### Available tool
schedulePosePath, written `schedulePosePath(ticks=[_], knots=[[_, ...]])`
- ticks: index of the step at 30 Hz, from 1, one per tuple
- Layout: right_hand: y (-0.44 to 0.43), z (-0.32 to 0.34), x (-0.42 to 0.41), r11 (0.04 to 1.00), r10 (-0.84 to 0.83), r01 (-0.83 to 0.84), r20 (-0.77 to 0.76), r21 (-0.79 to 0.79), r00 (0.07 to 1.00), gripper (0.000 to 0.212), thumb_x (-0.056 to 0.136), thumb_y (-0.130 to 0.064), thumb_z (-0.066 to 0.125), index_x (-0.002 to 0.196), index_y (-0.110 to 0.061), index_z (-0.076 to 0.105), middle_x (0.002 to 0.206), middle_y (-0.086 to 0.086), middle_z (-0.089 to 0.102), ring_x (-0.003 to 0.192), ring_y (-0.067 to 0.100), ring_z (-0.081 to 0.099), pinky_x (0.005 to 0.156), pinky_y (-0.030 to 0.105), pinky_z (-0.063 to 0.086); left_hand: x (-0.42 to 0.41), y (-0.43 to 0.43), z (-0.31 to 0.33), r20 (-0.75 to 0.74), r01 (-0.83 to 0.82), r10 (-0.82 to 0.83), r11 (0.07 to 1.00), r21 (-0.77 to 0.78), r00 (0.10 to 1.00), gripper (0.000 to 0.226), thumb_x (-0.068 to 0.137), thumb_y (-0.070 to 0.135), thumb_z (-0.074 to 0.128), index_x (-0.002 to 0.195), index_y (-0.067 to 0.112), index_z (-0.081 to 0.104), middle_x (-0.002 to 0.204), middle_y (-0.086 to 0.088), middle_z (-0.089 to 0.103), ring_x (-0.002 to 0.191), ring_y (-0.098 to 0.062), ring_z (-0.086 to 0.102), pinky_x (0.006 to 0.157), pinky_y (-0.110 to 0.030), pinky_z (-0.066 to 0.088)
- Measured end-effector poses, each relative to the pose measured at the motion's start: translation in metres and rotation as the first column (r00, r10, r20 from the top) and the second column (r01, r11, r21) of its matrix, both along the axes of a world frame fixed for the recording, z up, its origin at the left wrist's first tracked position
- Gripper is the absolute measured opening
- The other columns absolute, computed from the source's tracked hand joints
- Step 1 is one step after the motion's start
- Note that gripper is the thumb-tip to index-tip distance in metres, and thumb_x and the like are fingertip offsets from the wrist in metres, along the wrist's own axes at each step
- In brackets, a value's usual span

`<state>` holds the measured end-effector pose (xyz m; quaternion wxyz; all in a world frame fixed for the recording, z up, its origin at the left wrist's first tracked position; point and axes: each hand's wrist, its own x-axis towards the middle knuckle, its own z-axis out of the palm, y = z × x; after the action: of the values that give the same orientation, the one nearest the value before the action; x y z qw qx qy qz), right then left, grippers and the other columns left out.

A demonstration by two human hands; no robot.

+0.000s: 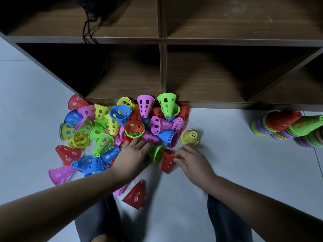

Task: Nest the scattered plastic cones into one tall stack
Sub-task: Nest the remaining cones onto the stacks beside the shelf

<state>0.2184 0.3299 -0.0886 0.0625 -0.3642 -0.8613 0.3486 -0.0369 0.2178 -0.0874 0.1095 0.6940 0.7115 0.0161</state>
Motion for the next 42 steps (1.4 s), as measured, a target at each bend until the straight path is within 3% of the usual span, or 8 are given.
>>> schedulePosePath(ticks=[9,15,23,27,32,35,39,42], knots=[[-0.002,0.0,0.012,0.993,-0.022,0.018,-0.037,-0.118,0.999,0.007,0.1,-0.036,0.067,0.1,-0.029,0.067,0.093,-0.012,0.055,0.086,0.01,0.058,0.075,0.043,0.054,0.004,0.003,-0.005,-0.068,0.094,-0.097,0.995,-0.043,0.993,0.067,0.084,0.063,0.075,0.14,0.028,0.063,0.115,0.004,0.063,0.102,-0.021,0.051,0.08,-0.038,0.048],[0.01,0.029,0.023,0.954,-0.215,0.182,-0.125,-0.238,0.968,0.007,0.104,-0.028,0.066,0.101,-0.028,0.072,0.092,-0.013,0.068,0.087,0.01,0.065,0.076,0.037,0.054,0.009,0.004,-0.004,-0.093,0.091,-0.094,0.995,-0.034,0.991,0.066,0.081,0.071,0.07,0.133,0.029,0.067,0.112,0.004,0.059,0.1,-0.021,0.049,0.079,-0.038,0.046],[0.045,0.043,0.034,0.746,-0.583,0.462,-0.135,-0.478,0.801,0.014,0.106,-0.022,0.063,0.097,-0.022,0.074,0.085,-0.004,0.073,0.085,0.019,0.069,0.074,0.035,0.054,0.019,0.009,-0.001,-0.102,0.095,-0.093,0.995,0.006,0.99,0.066,0.073,0.06,0.085,0.123,0.021,0.066,0.105,0.003,0.064,0.096,-0.022,0.049,0.075,-0.038,0.043],[0.051,0.037,0.035,0.593,-0.703,0.566,-0.026,-0.573,0.71,0.008,0.104,-0.022,0.067,0.102,-0.018,0.074,0.088,0.001,0.077,0.076,0.009,0.071,0.062,0.021,0.051,0.023,0.01,0.002,-0.103,0.154,-0.147,0.987,0.054,0.984,0.069,0.074,0.059,0.084,0.127,0.022,0.06,0.108,0.004,0.068,0.099,-0.024,0.051,0.076,-0.039,0.041],[0.037,0.03,0.029,0.449,-0.699,0.645,0.206,-0.618,0.684,0.015,0.101,-0.024,0.065,0.101,-0.009,0.068,0.089,0.012,0.076,0.067,0.016,0.069,0.052,0.019,0.049,0.029,0.012,0.002,-0.158,0.228,-0.222,0.973,0.026,0.962,0.095,0.078,0.058,0.083,0.158,0.022,0.045,0.123,0.001,0.07,0.108,-0.027,0.054,0.082,-0.041,0.045],[0.024,0.027,0.02,0.436,-0.638,0.58,0.218,-0.688,0.739,0.015,0.097,-0.017,0.06,0.091,-0.009,0.071,0.085,0.015,0.075,0.068,0.019,0.068,0.062,0.033,0.054,0.032,0.013,0.003,-0.169,0.305,-0.306,0.952,-0.032,0.937,0.089,0.09,0.056,0.071,0.165,0.028,0.031,0.142,-0.004,0.061,0.124,-0.031,0.054,0.089,-0.044,0.047],[0.016,0.032,0.003,0.504,-0.547,0.526,0.218,-0.685,0.808,0.015,0.097,-0.016,0.059,0.092,-0.013,0.073,0.084,0.007,0.078,0.069,0.016,0.071,0.063,0.03,0.055,0.036,0.013,0.007,-0.134,0.345,-0.341,0.939,0.001,0.93,0.051,0.089,0.052,0.07,0.133,0.026,0.06,0.125,-0.002,0.064,0.107,-0.026,0.054,0.082,-0.042,0.051],[0.015,0.039,-0.011,0.593,-0.496,0.474,0.168,-0.651,0.852,0.013,0.101,-0.022,0.061,0.097,-0.019,0.072,0.084,0.003,0.078,0.065,0.01,0.069,0.058,0.024,0.052,0.035,0.014,0.01,-0.092,0.342,-0.336,0.938,0.059,0.938,0.037,0.088,0.048,0.076,0.116,0.026,0.068,0.123,-0.002,0.059,0.103,-0.025,0.052,0.078,-0.041,0.049]])
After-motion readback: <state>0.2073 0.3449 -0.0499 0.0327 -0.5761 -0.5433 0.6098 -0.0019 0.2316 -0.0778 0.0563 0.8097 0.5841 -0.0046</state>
